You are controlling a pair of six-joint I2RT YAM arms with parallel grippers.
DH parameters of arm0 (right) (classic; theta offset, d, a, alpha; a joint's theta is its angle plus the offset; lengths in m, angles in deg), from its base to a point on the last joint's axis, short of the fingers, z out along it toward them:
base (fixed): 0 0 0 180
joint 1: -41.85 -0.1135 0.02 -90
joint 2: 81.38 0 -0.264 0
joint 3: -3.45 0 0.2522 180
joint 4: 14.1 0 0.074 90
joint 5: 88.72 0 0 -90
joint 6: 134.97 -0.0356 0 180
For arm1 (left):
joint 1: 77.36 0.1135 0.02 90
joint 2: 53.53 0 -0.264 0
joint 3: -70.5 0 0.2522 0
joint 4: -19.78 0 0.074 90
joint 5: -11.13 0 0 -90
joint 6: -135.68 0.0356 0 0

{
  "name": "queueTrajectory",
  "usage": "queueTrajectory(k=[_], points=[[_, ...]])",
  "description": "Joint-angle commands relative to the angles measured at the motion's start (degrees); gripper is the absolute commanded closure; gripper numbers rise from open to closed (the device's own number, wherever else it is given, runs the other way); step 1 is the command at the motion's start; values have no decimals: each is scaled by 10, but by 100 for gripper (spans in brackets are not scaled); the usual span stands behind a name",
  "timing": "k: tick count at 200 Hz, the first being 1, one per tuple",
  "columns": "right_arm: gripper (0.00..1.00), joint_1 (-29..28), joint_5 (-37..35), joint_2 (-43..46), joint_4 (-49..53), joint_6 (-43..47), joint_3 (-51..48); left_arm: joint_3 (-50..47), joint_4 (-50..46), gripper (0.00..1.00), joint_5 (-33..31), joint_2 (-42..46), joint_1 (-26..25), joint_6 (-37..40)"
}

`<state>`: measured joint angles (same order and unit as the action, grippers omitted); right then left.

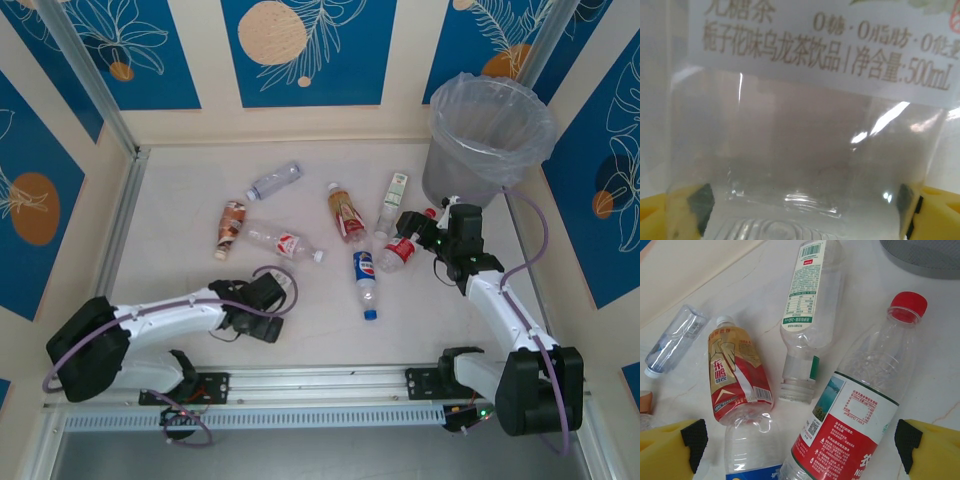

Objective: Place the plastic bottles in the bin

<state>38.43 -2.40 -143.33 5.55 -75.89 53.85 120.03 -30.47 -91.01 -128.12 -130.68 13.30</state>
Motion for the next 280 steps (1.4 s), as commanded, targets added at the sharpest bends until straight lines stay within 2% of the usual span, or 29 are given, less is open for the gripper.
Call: queueTrajectory(k=[1, 33, 71, 85, 111, 139, 166, 197, 228, 262, 280], points=[[1, -4, -9, -4, 11, 11, 17, 31, -8, 10, -47, -23, -13, 13], [1, -8, -10, -5, 18, 16, 23, 31, 13, 15, -52, -37, -13, 21], [1, -13, 0, -4, 25, 21, 27, 39, 10, 30, -63, -48, -16, 32], [1, -15, 7, -4, 28, 19, 32, 34, 25, 35, -40, -44, -19, 52], [1, -21, 29, -3, 51, 14, 48, 21, 63, 40, 3, -14, -28, 85], [1, -31, 93, -4, 90, -3, 72, 13, 99, 40, 17, 19, -30, 100], [1, -46, 208, -16, 124, -11, 94, 22, 136, 38, 30, 34, -32, 119], [1, -85, 245, -34, 174, -27, 138, 56, 168, 38, 19, 21, -37, 137], [1, -107, 318, -61, 182, -51, 167, 87, 228, 37, 43, -8, -38, 158], [2, -134, 287, -103, 224, -32, 210, 122, 266, 38, 78, -52, -41, 179], [9, -135, 284, -117, 224, -45, 220, 124, 286, 38, 88, -61, -41, 186]])
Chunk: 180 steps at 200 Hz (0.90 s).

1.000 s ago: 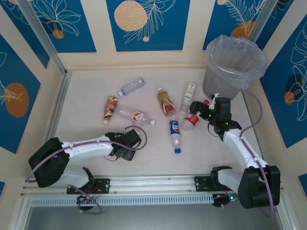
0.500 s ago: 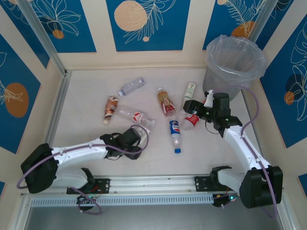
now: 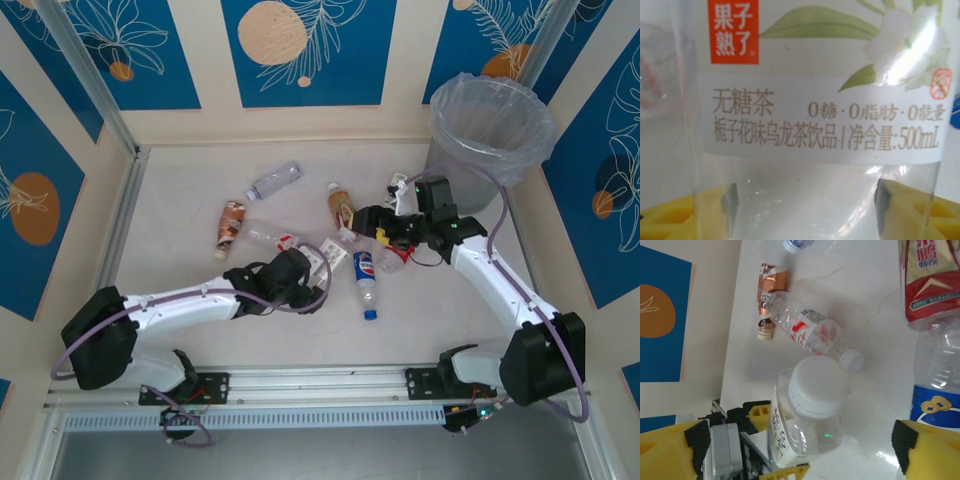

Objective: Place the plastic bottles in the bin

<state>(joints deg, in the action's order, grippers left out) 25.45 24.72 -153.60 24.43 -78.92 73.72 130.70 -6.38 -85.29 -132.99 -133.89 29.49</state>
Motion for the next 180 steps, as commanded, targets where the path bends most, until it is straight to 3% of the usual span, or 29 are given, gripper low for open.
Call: queueTrajectory(k=[1, 40, 60, 126, 180], points=[[9, -5, 12, -14, 35, -15, 22, 17, 46, 38, 31, -13, -9, 24], [16, -5, 30, -34, 29, -14, 31, 19, 75, 38, 45, -26, -9, 25], [27, -5, 11, -50, 38, -26, 38, 12, 99, 39, 53, -26, -10, 29], [36, 0, 1, -57, -36, -75, 18, 8, 122, 39, 55, -37, -12, 20], [54, -3, -3, -50, -38, -69, 8, 18, 118, 38, 51, -44, -13, 10]])
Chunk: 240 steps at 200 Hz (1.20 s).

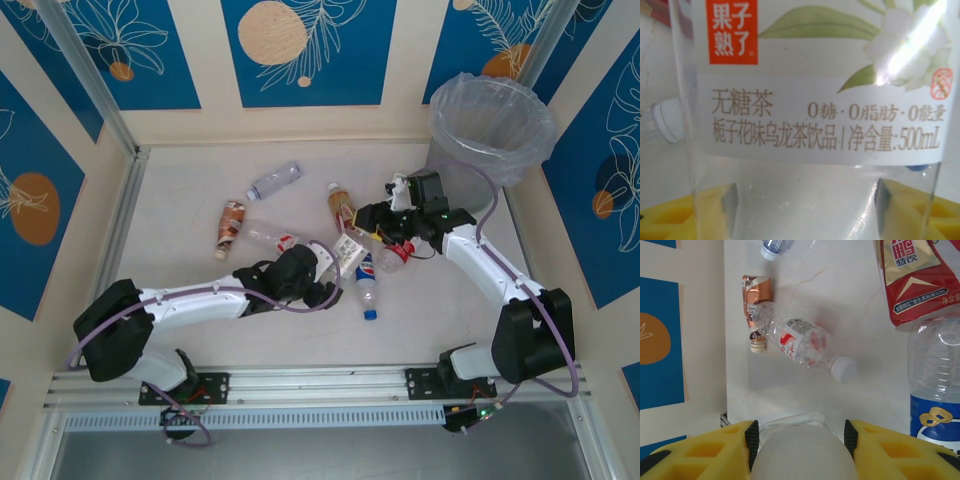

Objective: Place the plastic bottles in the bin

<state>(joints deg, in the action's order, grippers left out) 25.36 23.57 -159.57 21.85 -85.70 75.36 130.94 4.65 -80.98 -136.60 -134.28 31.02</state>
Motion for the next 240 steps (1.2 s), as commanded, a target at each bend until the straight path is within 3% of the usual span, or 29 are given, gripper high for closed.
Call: queueTrajectory(k=[1, 45, 91, 108, 135, 147, 206, 240], points=[[54, -2, 8, 9, -13, -2, -9, 16, 8, 38, 9, -8, -9, -6], [66, -3, -6, 22, -2, 18, -11, 10, 18, 35, 21, -5, -9, -27], [71, -2, -6, 31, -10, 20, -11, -2, 31, 26, 31, 11, -8, -27], [72, -1, -7, 31, -14, 21, -8, -3, 31, 20, 32, 15, -7, -27], [71, 7, -22, 31, -7, 38, -3, -33, 71, 1, 79, 29, 6, -31], [72, 14, -22, 28, -7, 43, -2, -41, 74, 1, 78, 38, 11, -29], [72, 41, -70, 29, 7, 89, 27, -90, 91, 1, 16, 94, 45, -59], [72, 63, -87, 37, 20, 119, 58, -110, 85, 1, -95, 125, 53, -118]])
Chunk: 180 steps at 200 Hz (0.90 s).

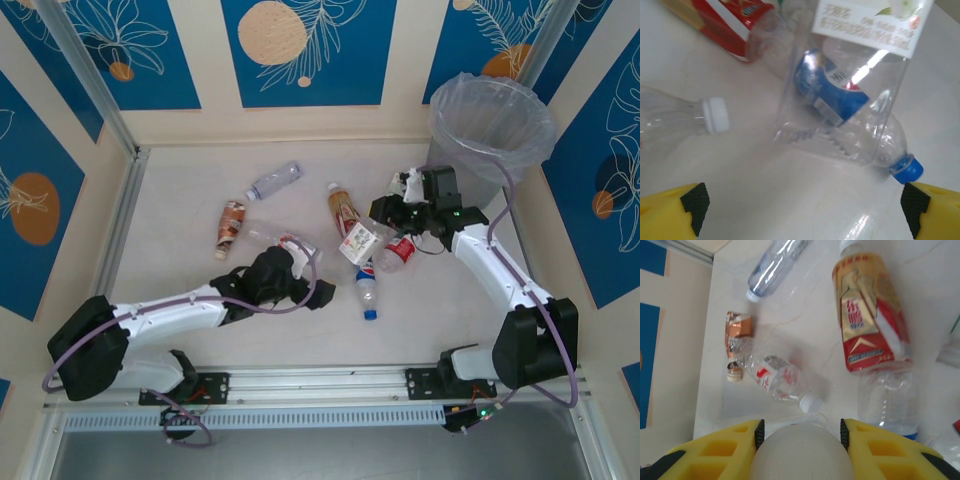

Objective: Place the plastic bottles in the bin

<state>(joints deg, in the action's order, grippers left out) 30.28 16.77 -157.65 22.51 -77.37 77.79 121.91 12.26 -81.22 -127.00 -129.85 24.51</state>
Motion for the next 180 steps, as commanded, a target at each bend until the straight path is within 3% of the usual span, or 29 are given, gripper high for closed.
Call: queueTrajectory(k=[1, 26, 73, 108, 133, 180], points=[[72, 14, -19, 17, 13, 36, 34, -20, 9, 1, -96, 30, 9, -55], [72, 33, -23, 24, 6, 43, 50, -41, 1, 1, -189, 53, 11, -83], [72, 62, -43, 31, -3, 72, 99, -22, -143, 1, -382, 64, 13, -204], [72, 89, -77, 33, -27, 86, 150, -28, -149, 1, -391, 65, 13, -231], [72, 100, -105, 35, -63, 95, 176, -27, -182, 1, -405, 59, 16, -304], [72, 130, -162, 41, -157, 106, 214, -50, -145, 1, -391, 61, 17, -263]])
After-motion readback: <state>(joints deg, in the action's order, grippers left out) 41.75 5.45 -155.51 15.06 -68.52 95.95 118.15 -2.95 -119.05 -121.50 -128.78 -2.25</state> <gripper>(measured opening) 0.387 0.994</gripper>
